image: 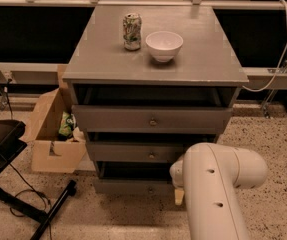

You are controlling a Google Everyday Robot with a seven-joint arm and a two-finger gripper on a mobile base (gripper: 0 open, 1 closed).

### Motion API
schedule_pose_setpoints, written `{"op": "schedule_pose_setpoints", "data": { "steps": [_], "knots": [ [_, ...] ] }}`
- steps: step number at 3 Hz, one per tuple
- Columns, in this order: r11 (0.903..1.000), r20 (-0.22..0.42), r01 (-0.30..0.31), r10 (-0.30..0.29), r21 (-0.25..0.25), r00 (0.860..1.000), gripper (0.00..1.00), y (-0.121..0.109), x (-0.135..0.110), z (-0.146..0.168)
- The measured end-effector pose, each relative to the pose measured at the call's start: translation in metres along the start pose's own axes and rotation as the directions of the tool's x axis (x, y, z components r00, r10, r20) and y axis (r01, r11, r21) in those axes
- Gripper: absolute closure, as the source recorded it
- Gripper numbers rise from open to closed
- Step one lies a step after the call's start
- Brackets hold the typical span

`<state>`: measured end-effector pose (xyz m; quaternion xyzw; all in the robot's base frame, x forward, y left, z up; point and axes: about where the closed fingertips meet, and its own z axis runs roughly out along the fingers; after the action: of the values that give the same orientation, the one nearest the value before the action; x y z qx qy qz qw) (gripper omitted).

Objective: Open bottom drawer

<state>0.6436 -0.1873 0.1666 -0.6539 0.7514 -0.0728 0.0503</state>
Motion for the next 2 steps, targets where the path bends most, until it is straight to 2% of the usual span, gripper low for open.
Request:
{"op": "schedule_pose_setpoints", "data": {
  "steps": [1, 2],
  "knots": [
    [1.0, 0.0, 0.0, 0.0, 0.0, 1.0, 0.0, 0.0, 0.0, 0.0],
    [0.9997, -0.013, -0.003, 0.003, -0.023, 1.0, 0.19, 0.0099, 0.002, 0.0025]
  ]
}}
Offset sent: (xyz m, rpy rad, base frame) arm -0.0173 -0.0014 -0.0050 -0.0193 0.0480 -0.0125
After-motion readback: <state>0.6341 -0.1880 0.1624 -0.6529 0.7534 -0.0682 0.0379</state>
